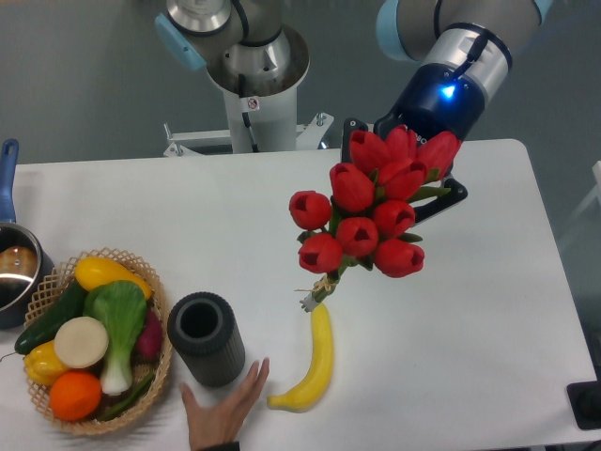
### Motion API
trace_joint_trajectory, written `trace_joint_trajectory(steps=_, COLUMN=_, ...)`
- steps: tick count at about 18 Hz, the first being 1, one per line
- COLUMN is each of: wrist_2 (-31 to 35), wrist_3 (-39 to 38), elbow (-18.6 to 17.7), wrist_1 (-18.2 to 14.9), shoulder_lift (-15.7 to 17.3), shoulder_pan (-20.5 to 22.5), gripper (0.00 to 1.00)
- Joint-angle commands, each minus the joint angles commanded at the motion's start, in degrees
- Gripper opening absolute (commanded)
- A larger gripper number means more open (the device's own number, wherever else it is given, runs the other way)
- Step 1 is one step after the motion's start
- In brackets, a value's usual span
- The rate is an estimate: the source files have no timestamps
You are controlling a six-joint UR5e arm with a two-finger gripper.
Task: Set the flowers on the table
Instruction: 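Carry the red tulip bunch with the gripper away from the banana, then rotate the gripper so the tulip heads hang down toward the table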
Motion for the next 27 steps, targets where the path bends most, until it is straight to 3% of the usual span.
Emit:
trace_joint_trajectory(steps=12, wrist_2=3.16, wrist_3=-0.09, elbow=-0.26, wrist_1=-0.18, shoulder_lift=0.61, shoulder_pan=2.11, gripper=0.32)
trace_joint_trajectory(steps=20, wrist_2=15.36, wrist_3=6.32, elbow=-2.55, wrist_1=-0.18, shoulder_lift=0.79, shoulder_pan=2.20, gripper=0.32)
trace_joint_trajectory(steps=23, wrist_2=21.43, wrist_3=8.08, elbow=-3.33, wrist_1=-0.09, shoulder_lift=0.70, shoulder_pan=2.46, gripper=0.27)
trace_joint_trajectory(steps=27, wrist_2=23.55, wrist_3=11.24, elbow=-5.71, wrist_1=-0.18, shoulder_lift=1.23, shoulder_pan=4.39, gripper=0.27)
